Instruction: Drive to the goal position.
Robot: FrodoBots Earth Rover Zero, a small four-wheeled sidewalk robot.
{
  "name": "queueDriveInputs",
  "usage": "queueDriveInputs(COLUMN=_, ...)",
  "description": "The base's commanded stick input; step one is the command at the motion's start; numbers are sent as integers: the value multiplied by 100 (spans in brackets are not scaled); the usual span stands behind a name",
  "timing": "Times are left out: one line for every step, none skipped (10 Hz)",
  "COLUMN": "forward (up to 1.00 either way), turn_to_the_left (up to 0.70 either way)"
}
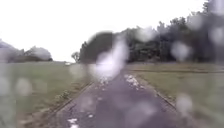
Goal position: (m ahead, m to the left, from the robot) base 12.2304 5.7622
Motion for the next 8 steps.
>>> queueDriveInputs(forward=85, turn_to_the_left=-29)
queueDriveInputs(forward=85, turn_to_the_left=-24)
queueDriveInputs(forward=85, turn_to_the_left=-10)
queueDriveInputs(forward=85, turn_to_the_left=0)
queueDriveInputs(forward=85, turn_to_the_left=0)
queueDriveInputs(forward=85, turn_to_the_left=0)
queueDriveInputs(forward=85, turn_to_the_left=0)
queueDriveInputs(forward=85, turn_to_the_left=0)
